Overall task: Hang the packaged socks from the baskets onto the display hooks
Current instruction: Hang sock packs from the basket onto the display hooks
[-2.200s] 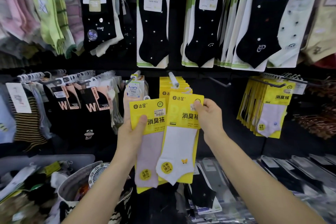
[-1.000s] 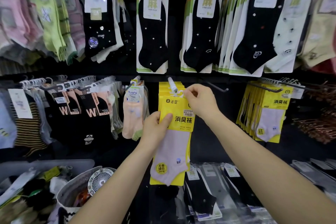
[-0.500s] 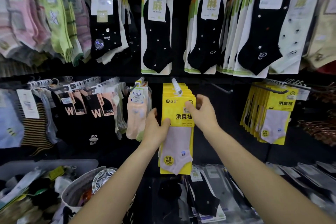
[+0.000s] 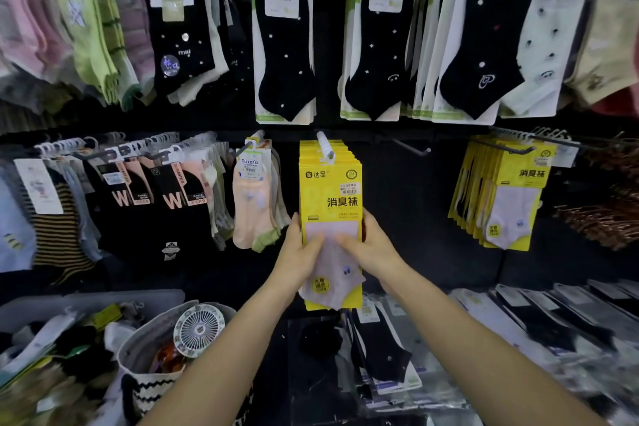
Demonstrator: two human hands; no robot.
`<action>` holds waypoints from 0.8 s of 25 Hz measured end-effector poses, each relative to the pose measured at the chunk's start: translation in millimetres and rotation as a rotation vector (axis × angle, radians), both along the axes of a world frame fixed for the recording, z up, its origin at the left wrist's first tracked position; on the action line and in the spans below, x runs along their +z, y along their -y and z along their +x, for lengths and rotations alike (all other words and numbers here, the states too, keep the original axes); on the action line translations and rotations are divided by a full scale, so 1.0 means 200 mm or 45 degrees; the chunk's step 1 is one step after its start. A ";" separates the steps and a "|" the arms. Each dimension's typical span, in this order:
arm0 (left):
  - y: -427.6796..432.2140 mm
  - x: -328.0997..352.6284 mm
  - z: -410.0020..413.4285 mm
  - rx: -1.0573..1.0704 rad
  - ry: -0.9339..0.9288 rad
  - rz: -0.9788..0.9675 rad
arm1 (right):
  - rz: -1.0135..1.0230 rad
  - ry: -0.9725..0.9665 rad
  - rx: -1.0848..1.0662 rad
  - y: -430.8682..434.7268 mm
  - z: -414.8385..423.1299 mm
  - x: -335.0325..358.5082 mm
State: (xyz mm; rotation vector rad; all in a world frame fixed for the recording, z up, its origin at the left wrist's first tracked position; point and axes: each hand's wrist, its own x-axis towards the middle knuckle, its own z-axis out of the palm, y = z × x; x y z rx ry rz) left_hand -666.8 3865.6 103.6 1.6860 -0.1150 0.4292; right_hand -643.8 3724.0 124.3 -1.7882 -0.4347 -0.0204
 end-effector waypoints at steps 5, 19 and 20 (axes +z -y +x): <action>-0.02 -0.46 -0.28 0.133 -0.472 0.045 | -0.123 -0.365 -0.019 0.26 -0.25 -0.53; 0.51 -1.61 -0.89 -0.078 -1.179 0.415 | -0.425 -1.082 -0.316 0.90 -0.99 -1.57; 0.52 -1.68 -0.91 -0.092 -1.213 0.444 | -0.452 -1.123 -0.313 0.91 -1.03 -1.62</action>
